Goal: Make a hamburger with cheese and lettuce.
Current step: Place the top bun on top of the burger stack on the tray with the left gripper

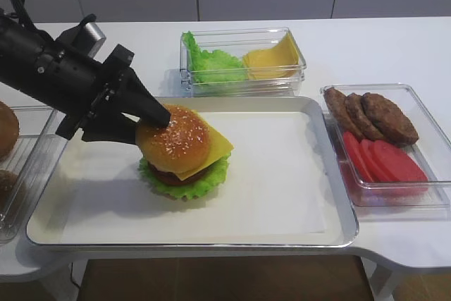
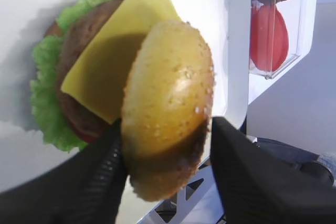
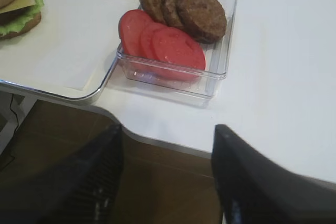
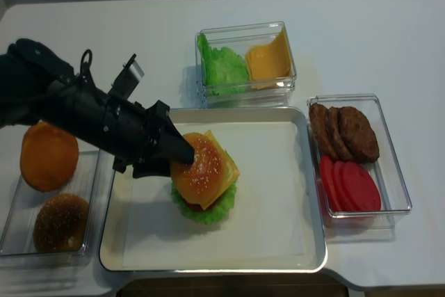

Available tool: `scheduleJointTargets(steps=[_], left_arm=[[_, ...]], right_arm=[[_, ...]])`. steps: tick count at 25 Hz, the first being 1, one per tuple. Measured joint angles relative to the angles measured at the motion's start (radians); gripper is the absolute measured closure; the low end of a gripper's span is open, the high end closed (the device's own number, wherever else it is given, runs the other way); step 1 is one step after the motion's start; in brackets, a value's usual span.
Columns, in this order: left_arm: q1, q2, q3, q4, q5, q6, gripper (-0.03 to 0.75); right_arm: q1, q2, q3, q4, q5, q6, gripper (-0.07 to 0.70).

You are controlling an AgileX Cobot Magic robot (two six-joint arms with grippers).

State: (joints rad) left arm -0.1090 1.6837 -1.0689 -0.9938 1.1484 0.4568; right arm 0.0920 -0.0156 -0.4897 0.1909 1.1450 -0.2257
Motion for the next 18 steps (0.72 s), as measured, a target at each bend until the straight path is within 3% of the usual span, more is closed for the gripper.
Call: scheduleJointTargets(steps=[18], left_arm=[[0.0,0.0,0.0,0.039,-0.046,-0.004,0.32]], right_arm=[[0.0,0.0,0.0,0.0,0.0,0.0,0.208]])
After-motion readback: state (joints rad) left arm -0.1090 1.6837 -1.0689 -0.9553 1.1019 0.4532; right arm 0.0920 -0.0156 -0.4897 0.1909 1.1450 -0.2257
